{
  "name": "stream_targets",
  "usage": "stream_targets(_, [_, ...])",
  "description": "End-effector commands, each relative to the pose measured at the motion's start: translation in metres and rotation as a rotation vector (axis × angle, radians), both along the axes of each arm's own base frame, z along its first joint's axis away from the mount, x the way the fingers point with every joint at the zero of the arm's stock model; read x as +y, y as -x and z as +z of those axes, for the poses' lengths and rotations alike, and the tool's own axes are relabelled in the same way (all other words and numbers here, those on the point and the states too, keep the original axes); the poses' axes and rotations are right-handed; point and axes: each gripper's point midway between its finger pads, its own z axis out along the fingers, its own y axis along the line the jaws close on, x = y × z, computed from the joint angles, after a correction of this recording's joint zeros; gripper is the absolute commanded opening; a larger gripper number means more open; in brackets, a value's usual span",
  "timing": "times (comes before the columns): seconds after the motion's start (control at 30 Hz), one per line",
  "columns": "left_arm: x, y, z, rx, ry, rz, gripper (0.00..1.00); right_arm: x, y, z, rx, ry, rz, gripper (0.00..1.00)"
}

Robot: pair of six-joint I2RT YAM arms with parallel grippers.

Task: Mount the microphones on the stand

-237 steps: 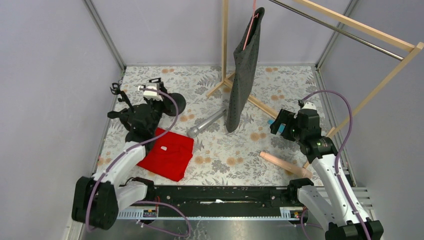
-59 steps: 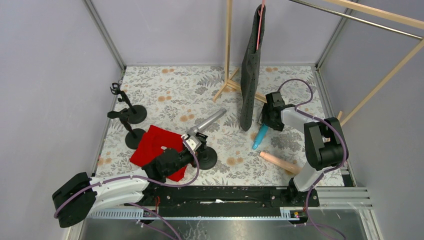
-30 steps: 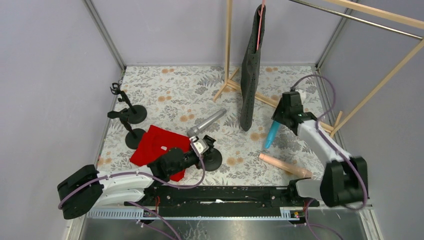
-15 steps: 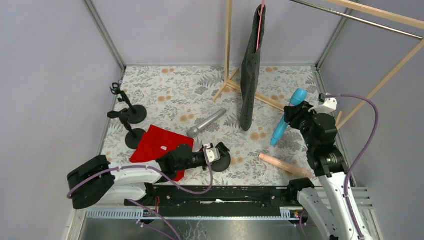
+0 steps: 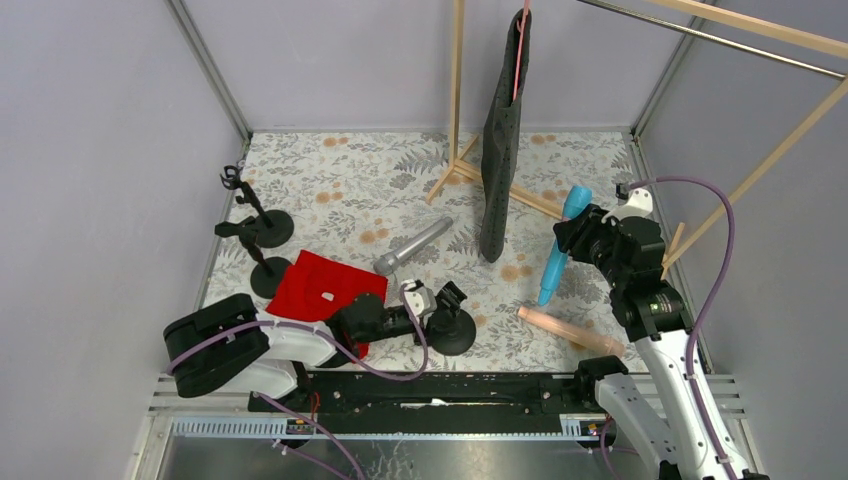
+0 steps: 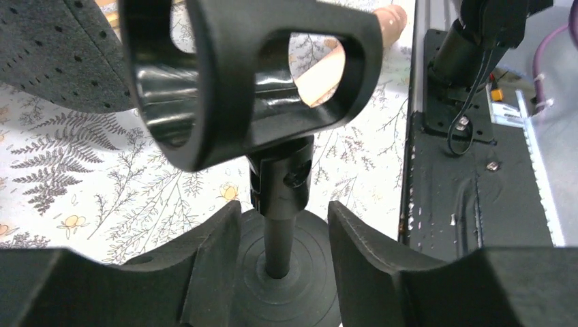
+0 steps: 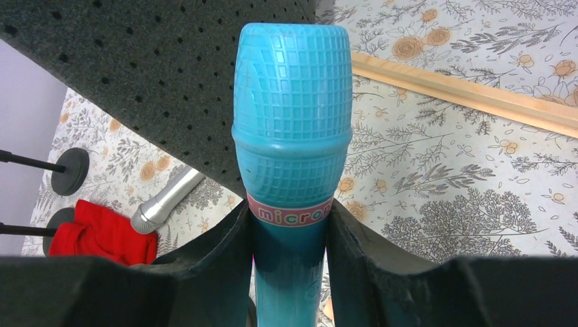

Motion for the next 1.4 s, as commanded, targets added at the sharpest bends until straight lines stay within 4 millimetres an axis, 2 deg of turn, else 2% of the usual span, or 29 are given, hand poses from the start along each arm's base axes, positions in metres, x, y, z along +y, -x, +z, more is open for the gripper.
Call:
stream_targets(0.0, [-0.003, -0.003, 0.041, 0.008, 0.183, 0.038, 0.56, 0.003, -0.001, 0.020, -0.068, -0.003, 0.025, 0.00])
stream_targets(0.03, [-0.002, -0.004, 0.042, 0.011, 0.187, 0.051, 0.59, 0.003, -0.001, 0.020, -0.068, -0.003, 0.025, 0.00])
stream_targets(0.13, [0.002, -0.009, 0.049, 0.020, 0.208, 0.124, 0.78, 0.003, 0.000, 0.020, -0.068, 0.000, 0.028, 0.00])
stream_targets(0.23, [0.006, -0.009, 0.060, -0.024, 0.213, 0.221, 0.82, 0.002, 0.000, 0.020, -0.071, 0.007, 0.025, 0.00])
stream_targets(0.37, [0.007, -0.016, 0.066, -0.022, 0.217, 0.363, 0.82, 0.000, -0.001, 0.017, -0.064, 0.011, 0.018, 0.00])
stream_targets(0.67, [-0.012, -0.013, 0.069, 0.019, 0.284, 0.449, 0.72, -0.001, 0.000, 0.016, -0.062, 0.022, 0.018, 0.00])
stream_targets(0.9, [-0.018, -0.016, 0.080, -0.014, 0.309, 0.474, 0.71, -0.003, 0.001, 0.015, -0.060, 0.035, 0.010, 0.00])
stream_targets(1.0, [-0.018, -0.018, 0.081, -0.033, 0.306, 0.487, 0.66, -0.003, 0.001, 0.016, -0.062, 0.033, 0.012, 0.00])
stream_targets(1.23, [-0.025, -0.016, 0.072, -0.050, 0.271, 0.463, 0.48, -0.003, 0.000, 0.018, -0.064, 0.041, 0.012, 0.00])
stream_targets(1.37, [-0.027, -0.014, 0.070, -0.051, 0.272, 0.443, 0.28, -0.004, 0.000, 0.019, -0.066, 0.041, 0.012, 0.00])
